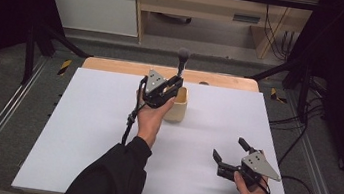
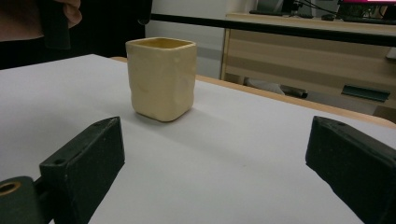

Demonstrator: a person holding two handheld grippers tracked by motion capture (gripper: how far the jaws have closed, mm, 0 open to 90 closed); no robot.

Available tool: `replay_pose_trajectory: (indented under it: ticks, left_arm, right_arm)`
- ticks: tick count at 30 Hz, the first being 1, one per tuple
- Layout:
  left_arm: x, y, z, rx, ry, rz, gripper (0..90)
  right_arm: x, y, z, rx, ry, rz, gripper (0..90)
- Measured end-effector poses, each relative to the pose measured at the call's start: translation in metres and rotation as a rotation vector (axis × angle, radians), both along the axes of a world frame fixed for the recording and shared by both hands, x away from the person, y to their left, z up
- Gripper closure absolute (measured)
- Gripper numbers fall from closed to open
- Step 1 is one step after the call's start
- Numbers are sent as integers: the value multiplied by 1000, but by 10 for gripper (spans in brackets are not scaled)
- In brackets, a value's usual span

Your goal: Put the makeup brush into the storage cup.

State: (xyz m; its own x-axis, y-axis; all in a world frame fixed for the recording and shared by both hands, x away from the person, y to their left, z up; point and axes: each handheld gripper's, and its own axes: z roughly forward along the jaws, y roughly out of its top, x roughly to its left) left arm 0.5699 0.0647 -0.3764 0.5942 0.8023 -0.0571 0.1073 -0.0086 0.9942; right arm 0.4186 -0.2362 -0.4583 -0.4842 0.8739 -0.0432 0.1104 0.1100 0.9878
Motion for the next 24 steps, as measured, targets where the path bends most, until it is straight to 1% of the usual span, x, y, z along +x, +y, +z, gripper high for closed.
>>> replay_pose_trajectory:
  ticks: [2,12,19,24]
  left_arm:
    - [1,0,-1,-12,2,-1,744]
    - [4,0,-4,-4,1,3,744]
    - [6,-1,-6,-7,0,2,744]
    - [7,-2,-7,1,-3,-1,744]
  right_arm:
    - [0,0,0,-6,-6,0,48]
    - [1,0,0,-8,-7,1,48]
    - [1,0,-1,-12,-8,4,48]
    - [1,0,-1,-13,-7,4,48]
